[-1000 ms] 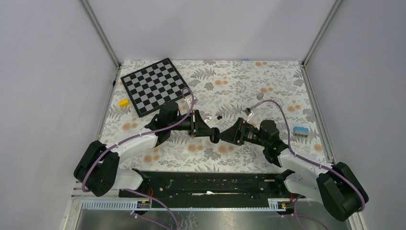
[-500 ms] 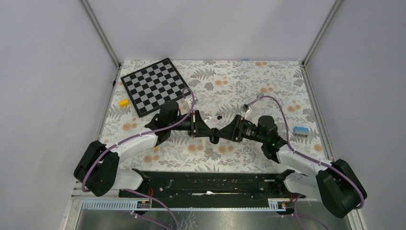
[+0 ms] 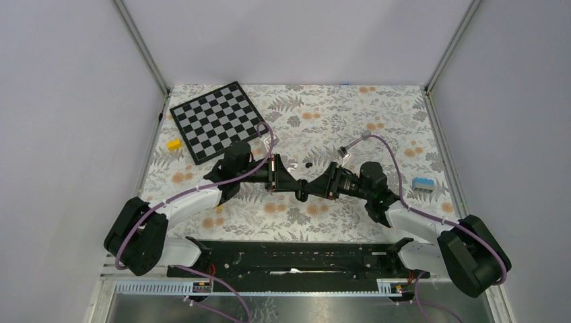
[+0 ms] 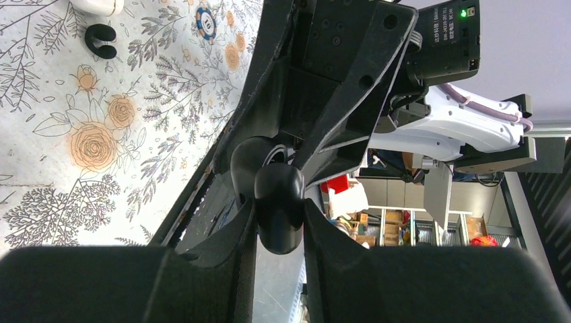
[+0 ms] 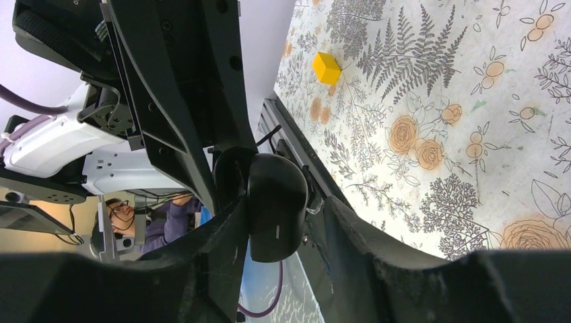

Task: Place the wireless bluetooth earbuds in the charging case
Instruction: Open the charging case.

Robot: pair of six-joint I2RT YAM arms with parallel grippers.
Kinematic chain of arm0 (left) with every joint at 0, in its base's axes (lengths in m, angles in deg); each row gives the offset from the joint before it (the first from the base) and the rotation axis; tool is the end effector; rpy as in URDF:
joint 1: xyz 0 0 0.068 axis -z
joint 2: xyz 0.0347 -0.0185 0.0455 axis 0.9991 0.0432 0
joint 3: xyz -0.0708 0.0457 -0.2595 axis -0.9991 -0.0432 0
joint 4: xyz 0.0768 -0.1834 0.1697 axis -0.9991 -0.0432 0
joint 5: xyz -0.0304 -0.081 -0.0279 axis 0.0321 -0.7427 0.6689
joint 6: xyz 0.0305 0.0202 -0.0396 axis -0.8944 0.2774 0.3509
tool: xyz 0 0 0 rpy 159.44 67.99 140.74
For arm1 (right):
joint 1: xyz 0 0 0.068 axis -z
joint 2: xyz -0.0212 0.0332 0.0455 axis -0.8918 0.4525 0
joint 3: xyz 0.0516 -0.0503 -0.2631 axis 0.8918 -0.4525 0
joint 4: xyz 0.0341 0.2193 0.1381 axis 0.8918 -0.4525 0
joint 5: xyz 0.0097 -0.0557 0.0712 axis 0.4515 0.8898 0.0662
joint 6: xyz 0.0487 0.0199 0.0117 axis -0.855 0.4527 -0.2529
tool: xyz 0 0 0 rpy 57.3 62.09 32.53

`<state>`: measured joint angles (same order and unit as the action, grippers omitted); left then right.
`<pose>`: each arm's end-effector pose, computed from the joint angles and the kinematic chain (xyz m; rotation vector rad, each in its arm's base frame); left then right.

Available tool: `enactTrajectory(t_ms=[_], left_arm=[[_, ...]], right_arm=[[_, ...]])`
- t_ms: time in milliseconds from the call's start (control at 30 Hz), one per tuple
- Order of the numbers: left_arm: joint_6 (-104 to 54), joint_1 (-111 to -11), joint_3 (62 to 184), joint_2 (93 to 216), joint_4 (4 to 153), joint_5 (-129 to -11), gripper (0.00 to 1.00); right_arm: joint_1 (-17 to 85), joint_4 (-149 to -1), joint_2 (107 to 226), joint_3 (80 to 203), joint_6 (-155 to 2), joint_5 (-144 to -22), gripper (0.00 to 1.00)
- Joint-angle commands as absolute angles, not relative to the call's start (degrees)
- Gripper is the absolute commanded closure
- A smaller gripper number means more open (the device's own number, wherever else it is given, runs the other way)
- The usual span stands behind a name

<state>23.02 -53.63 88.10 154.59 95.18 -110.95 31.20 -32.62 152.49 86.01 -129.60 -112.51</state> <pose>0.2128 -0.1753 0.2333 0.2080 2.2764 -1.8031 0.1841 0.1401 0.2090 -0.1081 1.9654 1.6710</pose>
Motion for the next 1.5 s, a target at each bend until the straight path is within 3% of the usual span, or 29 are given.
enactTrajectory(t_ms=[0,467,567,733,767,833,867,1033,1167,1467], left_arm=[[23.3,-53.5,89.8,154.6,99.8,-112.5,1.0],[24.3,-53.5,89.5,154.9,101.6,-112.7,1.0],[24.4,-53.5,89.5,154.9,101.7,-112.6,1.0],[24.4,-53.5,90.1,155.3,101.5,-112.8,1.0],[24.3,-53.5,90.2,155.4,101.3,-112.9,0.92],[23.3,-53.5,90.6,155.4,99.5,-112.7,0.63],[22.5,-53.5,90.8,155.3,98.4,-112.6,0.54],[21.4,-53.6,90.2,153.4,96.8,-111.3,0.26],[20.0,-53.6,90.1,152.3,95.1,-110.3,0.22],[23.9,-53.7,87.7,152.4,103.4,-112.7,0.27]], right_arm=[[30.8,-30.7,152.8,87.2,-129.3,-113.0,0.5],[30.7,-20.4,154.8,84.8,-135.1,-114.8,0.52],[30.8,-20.5,154.7,84.5,-134.9,-114.7,0.59],[30.8,-20.9,154.1,84.2,-134.6,-114.2,0.83],[30.8,-21.4,153.6,84.1,-134.5,-113.9,0.88],[30.8,-22.6,153.0,83.9,-134.1,-113.3,0.97],[30.8,-23.2,152.6,83.9,-133.9,-113.0,0.99],[30.8,-26.0,151.3,83.8,-132.7,-111.8,1.0],[30.8,-25.8,151.2,83.5,-132.9,-111.4,1.0],[30.9,-19.2,153.3,82.3,-136.1,-112.8,1.0]])
